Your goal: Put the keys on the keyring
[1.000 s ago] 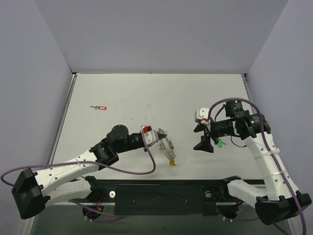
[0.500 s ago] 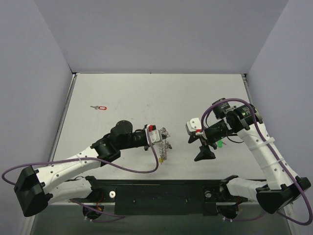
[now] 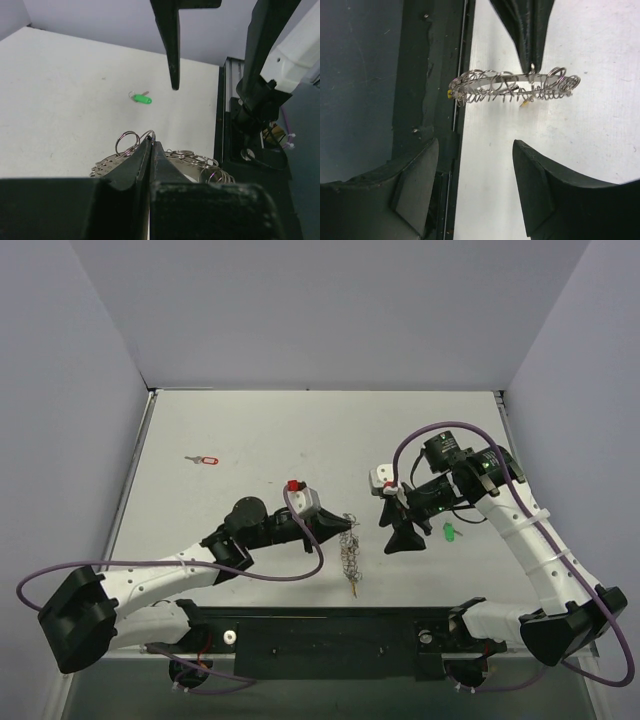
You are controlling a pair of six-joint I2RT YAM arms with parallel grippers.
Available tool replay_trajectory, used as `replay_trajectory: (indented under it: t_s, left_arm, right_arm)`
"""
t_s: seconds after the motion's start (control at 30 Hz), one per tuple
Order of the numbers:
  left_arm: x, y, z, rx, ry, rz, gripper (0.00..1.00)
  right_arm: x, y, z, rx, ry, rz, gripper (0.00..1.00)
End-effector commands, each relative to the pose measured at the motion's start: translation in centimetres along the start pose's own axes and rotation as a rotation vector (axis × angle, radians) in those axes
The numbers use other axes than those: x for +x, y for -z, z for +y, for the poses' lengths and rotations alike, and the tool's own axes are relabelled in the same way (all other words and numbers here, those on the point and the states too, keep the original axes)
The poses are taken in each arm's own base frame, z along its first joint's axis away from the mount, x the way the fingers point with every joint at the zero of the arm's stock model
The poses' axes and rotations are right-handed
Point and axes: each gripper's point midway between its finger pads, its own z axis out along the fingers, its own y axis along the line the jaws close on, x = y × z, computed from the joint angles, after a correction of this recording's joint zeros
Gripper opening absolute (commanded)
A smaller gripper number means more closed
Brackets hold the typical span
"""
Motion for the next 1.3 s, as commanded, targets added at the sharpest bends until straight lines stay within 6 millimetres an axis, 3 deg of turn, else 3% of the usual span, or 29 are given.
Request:
replay_trajectory:
  t_s: [0.0,0.1,0.13,0.23,0.4,0.57,0.7,0.97,1.1,1.27]
  left_arm:
    - [-6.2,-0.6,-1.1,0.058,-0.008,-0.249,0.00]
    - [-7.0,-0.4,-1.6,0.084,0.001,-0.331,0.00]
    - [-6.1,-0.4,-1.5,0.084,0.014,-0.326,0.00]
    - [-6.1,-0.2,-2.0,0.115,0.006,-0.360,0.00]
    - [-5.8,0.2,-3.0,0.177,-0.015,-0.384,0.00]
    - [-5.9,0.5,-4.1,0.248,-0.030,-0.381,0.00]
    - [-5.6,0.5,-3.8,0.229,-0.010,-0.375,0.00]
    - [-5.8,0.3,-3.5,0.212,0.007,-0.378,0.00]
    - [-5.7,0.3,-3.5,0.209,0.012,-0.372,0.00]
    - [-5.8,0.3,-3.6,0.218,0.016,-0.372,0.00]
  right_arm:
    - [-1.6,0.0,-1.5,0.058,0.021,-0.057,0.56]
    - [-2.4,-0.2,-1.8,0.040,0.054,-0.092,0.55]
    - [-2.5,-0.3,-1.8,0.037,0.065,-0.098,0.54]
    - [-3.1,-0.4,-1.1,0.007,0.081,-0.138,0.52]
    - [-3.5,-0.7,0.1,-0.037,0.064,-0.175,0.34]
    - [-2.9,-1.4,1.5,-0.074,0.055,-0.184,0.29]
    - [-3.0,-1.8,2.8,-0.117,0.046,-0.208,0.24]
    - [-3.0,-2.6,1.7,-0.087,0.008,-0.206,0.25]
    - [-3.2,-2.7,0.7,-0.045,-0.015,-0.195,0.38]
    - [-3.2,-2.9,-1.4,0.049,-0.089,-0.188,0.43]
